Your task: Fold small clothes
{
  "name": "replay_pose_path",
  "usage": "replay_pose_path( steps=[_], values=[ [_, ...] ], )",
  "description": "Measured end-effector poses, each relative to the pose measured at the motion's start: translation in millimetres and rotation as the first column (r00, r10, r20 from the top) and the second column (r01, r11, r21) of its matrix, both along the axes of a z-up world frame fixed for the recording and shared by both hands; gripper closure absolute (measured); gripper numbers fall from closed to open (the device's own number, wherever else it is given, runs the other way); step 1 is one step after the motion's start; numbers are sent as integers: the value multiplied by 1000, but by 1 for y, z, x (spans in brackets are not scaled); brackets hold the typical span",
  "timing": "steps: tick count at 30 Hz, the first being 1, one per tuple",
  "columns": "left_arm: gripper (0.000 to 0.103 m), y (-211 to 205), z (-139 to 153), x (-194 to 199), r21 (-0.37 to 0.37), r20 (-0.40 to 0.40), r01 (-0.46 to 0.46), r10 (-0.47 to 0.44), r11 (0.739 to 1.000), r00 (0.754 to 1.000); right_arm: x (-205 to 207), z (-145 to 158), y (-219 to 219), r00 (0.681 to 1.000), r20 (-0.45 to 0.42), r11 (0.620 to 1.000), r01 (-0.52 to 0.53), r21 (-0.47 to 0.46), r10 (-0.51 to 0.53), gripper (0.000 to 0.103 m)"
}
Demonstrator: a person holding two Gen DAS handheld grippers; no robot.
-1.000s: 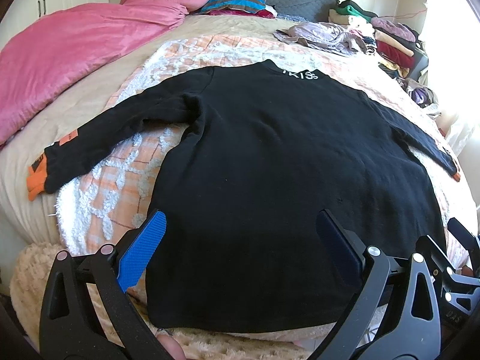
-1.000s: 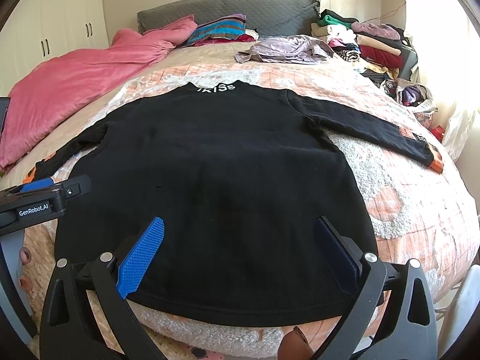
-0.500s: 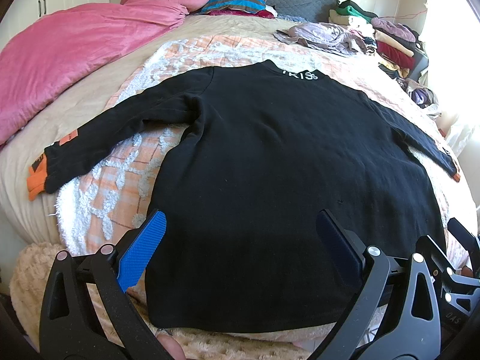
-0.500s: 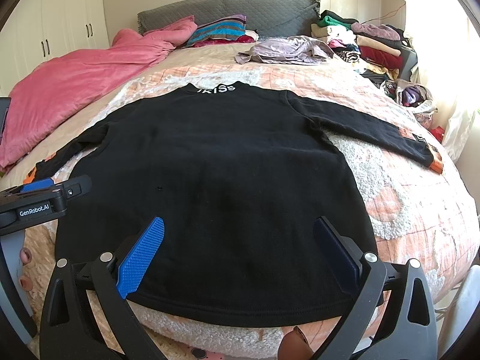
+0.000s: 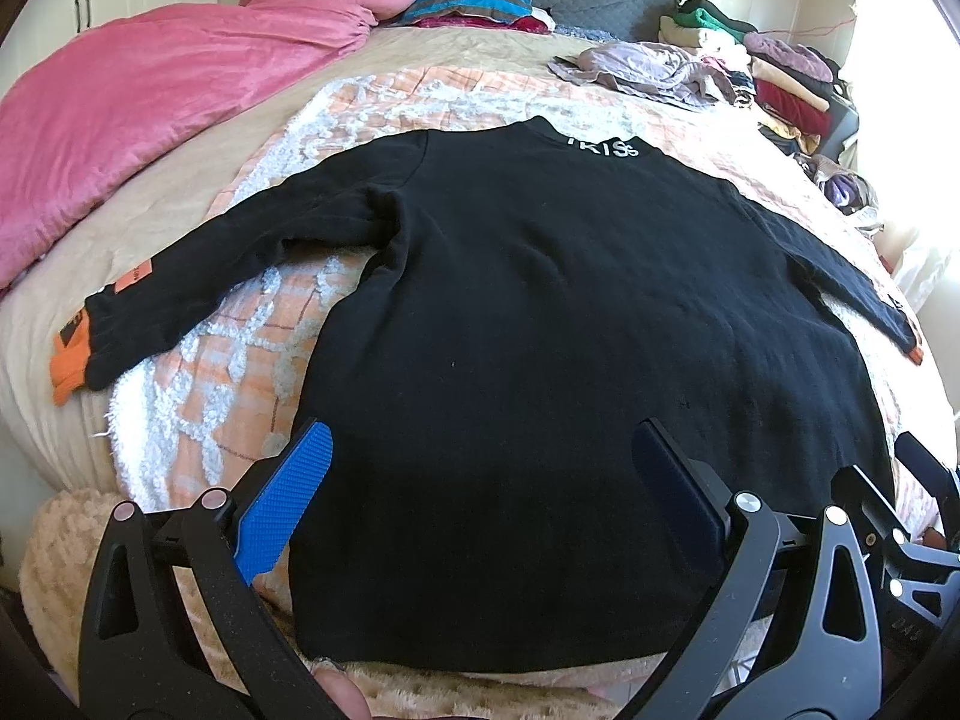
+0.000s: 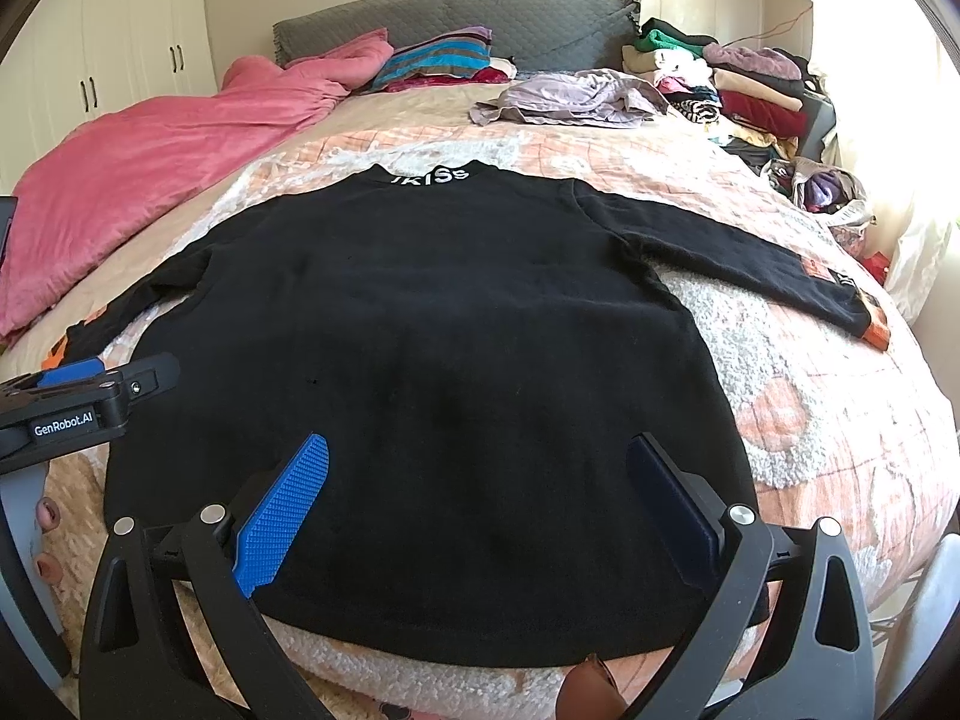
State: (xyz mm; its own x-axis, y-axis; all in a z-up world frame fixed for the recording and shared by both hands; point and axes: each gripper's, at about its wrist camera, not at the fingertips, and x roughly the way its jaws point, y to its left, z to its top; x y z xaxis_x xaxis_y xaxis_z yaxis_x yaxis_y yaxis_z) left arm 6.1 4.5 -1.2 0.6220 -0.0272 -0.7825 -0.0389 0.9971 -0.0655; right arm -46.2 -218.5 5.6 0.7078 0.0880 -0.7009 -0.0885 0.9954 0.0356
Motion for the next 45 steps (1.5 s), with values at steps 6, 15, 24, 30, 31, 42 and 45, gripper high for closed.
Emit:
replay_pose_path(
  steps=[6,15,24,30,31,42,45],
  values=[
    [9,-3,2,19,8,-8,5,-5,1000,1000,15,6,-3,1000,12,1000,12,-7,-12,4],
    [9,-8,11,54,7,-3,7,-7,1000,1000,52,20,-7,999,39,1000,26,8,-26,4],
    [9,-10,15,90,-1,-21,14,-14,1000,1000,91,19,-12,999,14,998,39,42,-39,4],
    [9,-14,16,118,-13,-27,22,-22,1000,999,119,17,-23,998,-9,995,68,69,-67,4],
    [9,-15,15,123,-10,-27,24,-24,1000,999,124,16,-25,997,-15,995,78,66,-77,4],
    [9,-28,3,170,0,-70,40,-40,999,997,160,2,-83,968,-41,968,248,48,-246,4],
    [9,-33,-1,182,-8,-80,52,-53,999,995,167,-1,-107,951,-50,950,308,49,-305,4]
  ],
)
